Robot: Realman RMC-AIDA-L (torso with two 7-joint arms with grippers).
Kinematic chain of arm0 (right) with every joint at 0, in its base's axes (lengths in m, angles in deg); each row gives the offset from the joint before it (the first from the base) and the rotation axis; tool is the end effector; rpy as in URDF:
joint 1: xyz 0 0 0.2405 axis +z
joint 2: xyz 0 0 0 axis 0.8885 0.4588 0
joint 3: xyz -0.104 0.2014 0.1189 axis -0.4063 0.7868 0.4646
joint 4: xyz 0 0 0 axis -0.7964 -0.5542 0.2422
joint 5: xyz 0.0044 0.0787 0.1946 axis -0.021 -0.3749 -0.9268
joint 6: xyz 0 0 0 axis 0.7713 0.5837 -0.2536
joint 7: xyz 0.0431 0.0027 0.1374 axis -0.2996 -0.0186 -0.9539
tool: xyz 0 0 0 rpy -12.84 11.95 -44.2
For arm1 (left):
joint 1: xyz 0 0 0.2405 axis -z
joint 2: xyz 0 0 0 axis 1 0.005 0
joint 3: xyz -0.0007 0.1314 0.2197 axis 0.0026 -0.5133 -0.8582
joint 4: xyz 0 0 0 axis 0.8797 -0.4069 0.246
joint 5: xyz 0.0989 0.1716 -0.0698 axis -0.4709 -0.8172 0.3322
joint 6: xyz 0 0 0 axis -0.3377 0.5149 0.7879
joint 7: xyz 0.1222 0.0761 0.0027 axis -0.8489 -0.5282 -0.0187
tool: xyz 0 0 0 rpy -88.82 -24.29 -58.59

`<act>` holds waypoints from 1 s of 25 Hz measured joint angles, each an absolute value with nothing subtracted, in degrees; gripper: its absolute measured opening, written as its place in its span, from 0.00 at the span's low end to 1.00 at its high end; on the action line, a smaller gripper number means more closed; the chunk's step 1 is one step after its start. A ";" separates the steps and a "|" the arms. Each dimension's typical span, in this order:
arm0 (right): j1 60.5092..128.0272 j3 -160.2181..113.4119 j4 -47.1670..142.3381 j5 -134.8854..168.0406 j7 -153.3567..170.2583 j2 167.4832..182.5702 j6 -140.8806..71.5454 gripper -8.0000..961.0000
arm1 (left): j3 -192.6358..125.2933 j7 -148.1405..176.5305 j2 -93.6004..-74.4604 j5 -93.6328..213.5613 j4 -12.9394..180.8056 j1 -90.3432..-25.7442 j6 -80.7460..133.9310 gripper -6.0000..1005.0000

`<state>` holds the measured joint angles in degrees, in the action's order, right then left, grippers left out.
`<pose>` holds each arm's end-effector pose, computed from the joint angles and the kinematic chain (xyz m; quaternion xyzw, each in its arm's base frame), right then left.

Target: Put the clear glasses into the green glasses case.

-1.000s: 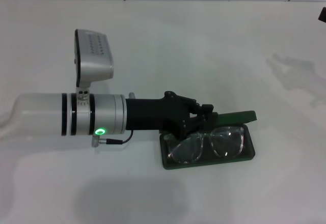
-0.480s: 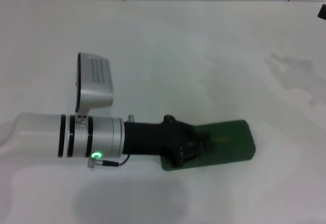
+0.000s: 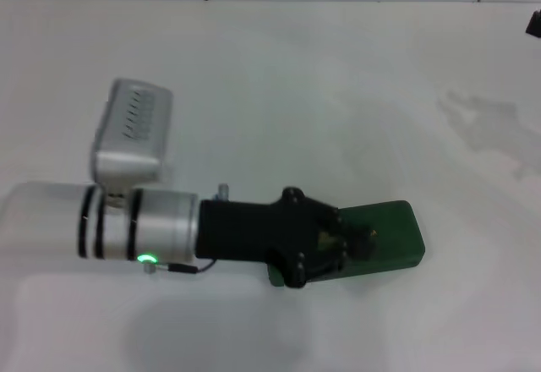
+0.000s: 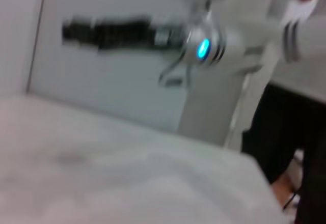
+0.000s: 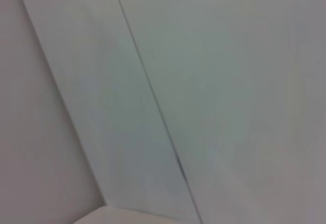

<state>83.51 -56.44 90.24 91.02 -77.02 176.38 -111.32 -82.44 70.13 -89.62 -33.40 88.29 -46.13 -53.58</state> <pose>0.2832 0.3371 0.1015 -0.8414 0.2644 0.3728 0.2882 -0.2032 0.2896 -0.1043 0.9506 0.1133 0.2852 0.0475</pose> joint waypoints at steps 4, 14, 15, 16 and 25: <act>83.84 -57.72 90.54 92.04 -76.36 176.16 -113.15 0.23 | -82.37 70.72 -89.14 -29.58 97.30 -51.07 -62.74 0.19; 86.02 -68.41 90.89 93.55 -71.90 177.83 -118.90 0.35 | -81.29 66.65 -88.27 -21.86 117.63 -64.39 -69.03 0.44; 86.42 -70.37 90.89 93.24 -72.04 177.90 -119.23 0.38 | -80.96 67.61 -87.78 -21.92 117.77 -64.48 -69.07 0.46; 86.99 -73.33 90.89 92.53 -72.25 178.04 -119.72 0.41 | -80.76 68.85 -87.23 -22.03 117.89 -64.50 -69.17 0.48; 88.77 -86.19 95.16 88.75 -74.82 178.18 -120.63 0.74 | -80.86 76.02 -83.57 -22.84 118.08 -64.28 -71.36 0.64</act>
